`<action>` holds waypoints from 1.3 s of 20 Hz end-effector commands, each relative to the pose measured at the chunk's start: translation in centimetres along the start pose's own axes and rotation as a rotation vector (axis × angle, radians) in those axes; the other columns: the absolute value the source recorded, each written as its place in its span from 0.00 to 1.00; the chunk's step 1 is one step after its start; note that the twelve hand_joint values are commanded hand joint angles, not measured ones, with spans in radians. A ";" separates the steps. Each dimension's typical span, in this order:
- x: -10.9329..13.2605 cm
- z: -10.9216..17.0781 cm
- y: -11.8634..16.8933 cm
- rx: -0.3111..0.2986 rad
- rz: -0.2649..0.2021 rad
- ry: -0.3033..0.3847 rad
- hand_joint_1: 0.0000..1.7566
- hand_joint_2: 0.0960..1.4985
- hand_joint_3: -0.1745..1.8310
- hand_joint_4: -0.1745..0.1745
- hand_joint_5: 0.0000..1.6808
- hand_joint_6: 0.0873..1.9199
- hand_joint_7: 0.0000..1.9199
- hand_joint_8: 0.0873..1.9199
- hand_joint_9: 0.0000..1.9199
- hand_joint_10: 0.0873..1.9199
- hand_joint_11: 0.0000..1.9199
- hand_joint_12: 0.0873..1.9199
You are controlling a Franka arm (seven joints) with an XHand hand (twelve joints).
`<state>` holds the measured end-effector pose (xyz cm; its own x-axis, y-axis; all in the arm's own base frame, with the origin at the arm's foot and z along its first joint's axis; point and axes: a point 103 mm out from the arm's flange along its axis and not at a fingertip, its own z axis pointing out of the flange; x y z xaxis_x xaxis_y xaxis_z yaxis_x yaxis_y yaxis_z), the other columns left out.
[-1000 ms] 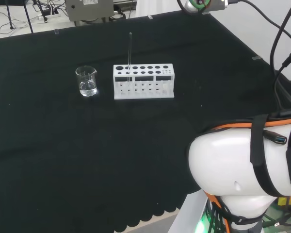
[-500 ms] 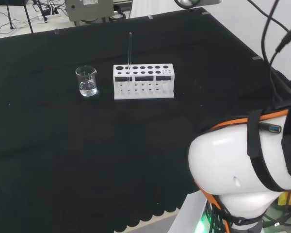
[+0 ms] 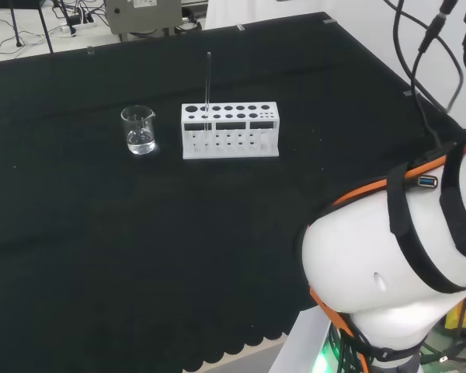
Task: Take the glass rod from the white test tube rack.
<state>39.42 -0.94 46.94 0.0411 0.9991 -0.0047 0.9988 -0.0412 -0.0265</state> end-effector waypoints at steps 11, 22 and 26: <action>1.0 3.5 6.1 -0.043 -0.125 0.075 0.29 0.64 0.36 0.12 0.10 0.00 0.05 0.45 0.19 0.43 0.00 0.73; 0.5 6.8 9.1 -0.011 -0.128 0.083 0.30 0.65 0.36 0.08 0.12 0.00 0.10 0.47 0.25 0.44 0.02 0.76; 0.7 7.7 10.2 -0.015 -0.137 0.088 0.30 0.65 0.36 0.07 0.13 0.00 0.11 0.48 0.26 0.44 0.03 0.76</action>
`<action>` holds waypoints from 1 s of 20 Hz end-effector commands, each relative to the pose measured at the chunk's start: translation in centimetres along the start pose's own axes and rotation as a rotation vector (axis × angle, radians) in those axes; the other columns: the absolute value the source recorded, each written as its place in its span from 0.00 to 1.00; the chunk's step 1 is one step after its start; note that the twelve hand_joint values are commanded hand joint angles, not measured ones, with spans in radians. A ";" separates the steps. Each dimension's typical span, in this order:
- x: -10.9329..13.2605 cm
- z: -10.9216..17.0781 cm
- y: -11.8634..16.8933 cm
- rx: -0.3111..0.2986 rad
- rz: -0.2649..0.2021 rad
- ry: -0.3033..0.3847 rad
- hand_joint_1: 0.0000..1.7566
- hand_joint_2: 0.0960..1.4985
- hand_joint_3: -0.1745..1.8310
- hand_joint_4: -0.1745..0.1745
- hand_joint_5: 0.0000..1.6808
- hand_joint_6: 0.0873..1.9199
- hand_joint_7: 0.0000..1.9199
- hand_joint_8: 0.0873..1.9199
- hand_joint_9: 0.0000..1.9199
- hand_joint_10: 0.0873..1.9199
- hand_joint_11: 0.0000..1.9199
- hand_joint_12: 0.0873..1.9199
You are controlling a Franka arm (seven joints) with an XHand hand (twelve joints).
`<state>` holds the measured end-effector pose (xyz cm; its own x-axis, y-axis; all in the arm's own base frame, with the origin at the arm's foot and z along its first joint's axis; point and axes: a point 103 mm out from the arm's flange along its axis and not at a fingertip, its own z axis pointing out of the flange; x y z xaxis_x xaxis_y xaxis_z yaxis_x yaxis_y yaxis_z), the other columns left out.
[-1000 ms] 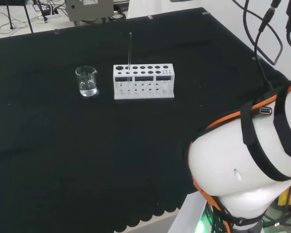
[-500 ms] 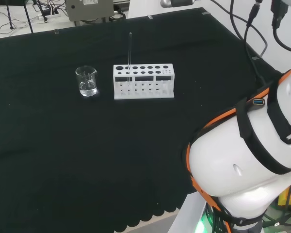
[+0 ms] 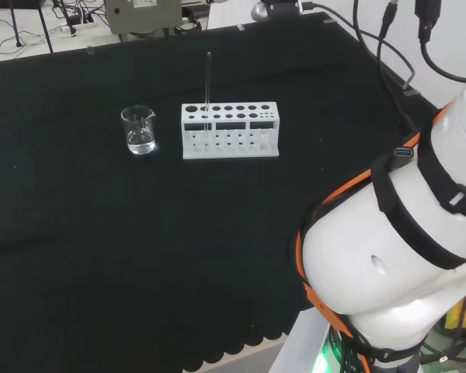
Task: Take the glass rod from the white test tube rack.
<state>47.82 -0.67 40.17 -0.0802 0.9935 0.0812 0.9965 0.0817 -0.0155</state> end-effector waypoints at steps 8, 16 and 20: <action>-0.9 3.2 3.0 -0.009 -0.028 0.018 0.29 0.65 0.36 0.04 0.15 0.00 0.16 0.49 0.32 0.44 0.08 0.75; -1.4 5.6 4.4 0.009 -0.045 0.020 0.30 0.65 0.36 0.01 0.18 0.00 0.18 0.49 0.33 0.44 0.09 0.74; -1.7 6.8 4.9 0.019 -0.051 0.024 0.29 0.66 0.36 0.00 0.20 0.00 0.21 0.50 0.35 0.44 0.10 0.74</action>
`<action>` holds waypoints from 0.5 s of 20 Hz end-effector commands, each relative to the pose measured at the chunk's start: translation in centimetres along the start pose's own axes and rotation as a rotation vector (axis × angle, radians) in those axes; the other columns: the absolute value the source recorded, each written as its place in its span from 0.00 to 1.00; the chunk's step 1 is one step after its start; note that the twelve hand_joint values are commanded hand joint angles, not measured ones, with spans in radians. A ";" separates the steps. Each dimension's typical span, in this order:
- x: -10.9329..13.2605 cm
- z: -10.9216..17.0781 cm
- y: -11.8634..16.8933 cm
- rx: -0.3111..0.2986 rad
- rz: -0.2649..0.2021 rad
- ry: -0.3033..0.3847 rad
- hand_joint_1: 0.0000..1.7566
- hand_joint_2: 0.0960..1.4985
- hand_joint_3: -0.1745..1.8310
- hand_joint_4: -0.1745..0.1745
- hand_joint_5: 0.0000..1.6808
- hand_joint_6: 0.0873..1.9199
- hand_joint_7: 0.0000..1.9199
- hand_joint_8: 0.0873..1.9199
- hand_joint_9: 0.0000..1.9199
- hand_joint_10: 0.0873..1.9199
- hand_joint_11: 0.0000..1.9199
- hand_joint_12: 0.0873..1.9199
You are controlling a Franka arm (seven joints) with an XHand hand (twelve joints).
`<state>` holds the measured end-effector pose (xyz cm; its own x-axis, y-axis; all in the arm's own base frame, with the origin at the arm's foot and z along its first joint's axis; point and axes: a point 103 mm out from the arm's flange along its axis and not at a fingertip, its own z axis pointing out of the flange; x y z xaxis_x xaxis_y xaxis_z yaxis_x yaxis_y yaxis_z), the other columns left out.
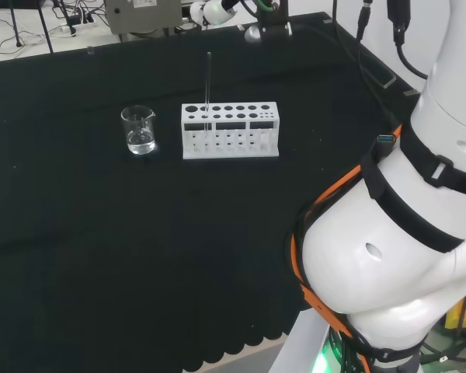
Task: Take the glass rod from the white test tube rack.
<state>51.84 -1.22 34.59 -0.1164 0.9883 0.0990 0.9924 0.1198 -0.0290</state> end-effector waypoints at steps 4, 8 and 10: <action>-0.8 2.4 1.1 0.006 -0.022 0.018 0.29 0.66 0.35 0.00 0.22 0.00 0.23 0.50 0.37 0.44 0.11 0.74; -0.9 2.8 1.3 0.006 -0.020 0.016 0.29 0.67 0.35 0.00 0.23 0.00 0.26 0.50 0.39 0.45 0.12 0.73; -0.9 3.2 1.8 0.018 -0.019 0.010 0.30 0.67 0.35 0.00 0.26 0.01 0.28 0.50 0.40 0.45 0.13 0.73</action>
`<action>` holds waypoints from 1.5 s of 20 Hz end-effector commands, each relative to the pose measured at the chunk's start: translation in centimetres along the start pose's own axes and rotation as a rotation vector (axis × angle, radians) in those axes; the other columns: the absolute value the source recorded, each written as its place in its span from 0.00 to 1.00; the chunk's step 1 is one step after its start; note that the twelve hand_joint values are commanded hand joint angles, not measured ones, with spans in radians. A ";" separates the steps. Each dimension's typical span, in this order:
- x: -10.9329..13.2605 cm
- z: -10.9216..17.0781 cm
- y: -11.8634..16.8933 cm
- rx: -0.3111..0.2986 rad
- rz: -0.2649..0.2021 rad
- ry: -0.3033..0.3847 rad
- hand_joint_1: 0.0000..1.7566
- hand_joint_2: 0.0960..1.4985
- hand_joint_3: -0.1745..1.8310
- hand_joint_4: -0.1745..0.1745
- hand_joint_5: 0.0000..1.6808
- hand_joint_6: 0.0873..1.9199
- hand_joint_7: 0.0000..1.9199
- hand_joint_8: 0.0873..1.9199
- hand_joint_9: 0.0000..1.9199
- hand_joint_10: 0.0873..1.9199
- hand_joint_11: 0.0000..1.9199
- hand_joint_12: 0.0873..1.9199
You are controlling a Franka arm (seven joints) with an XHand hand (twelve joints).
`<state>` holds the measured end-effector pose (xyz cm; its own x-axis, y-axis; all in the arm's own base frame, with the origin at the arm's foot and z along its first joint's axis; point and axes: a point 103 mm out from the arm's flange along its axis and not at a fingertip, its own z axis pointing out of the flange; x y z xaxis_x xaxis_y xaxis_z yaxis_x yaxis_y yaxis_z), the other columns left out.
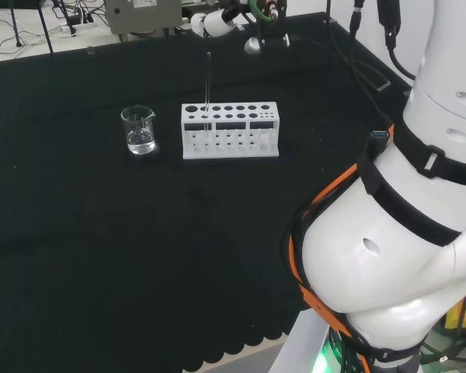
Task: Take the glass rod from the white test tube rack.
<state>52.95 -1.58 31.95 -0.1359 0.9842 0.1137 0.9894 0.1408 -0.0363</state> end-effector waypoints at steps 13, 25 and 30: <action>-1.2 4.5 2.5 0.058 -0.008 0.005 0.30 0.69 0.34 0.00 0.19 0.32 0.31 0.51 0.43 0.47 0.17 0.73; -1.5 6.3 2.0 0.094 0.024 -0.040 0.30 0.68 0.34 0.00 0.19 0.34 0.34 0.53 0.47 0.48 0.17 0.73; -1.6 6.7 2.0 0.105 0.024 -0.042 0.30 0.68 0.34 0.00 0.19 0.34 0.37 0.53 0.49 0.49 0.18 0.73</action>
<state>54.72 -2.14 25.27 -0.1175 0.9905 0.0714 0.9824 0.1265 -0.1376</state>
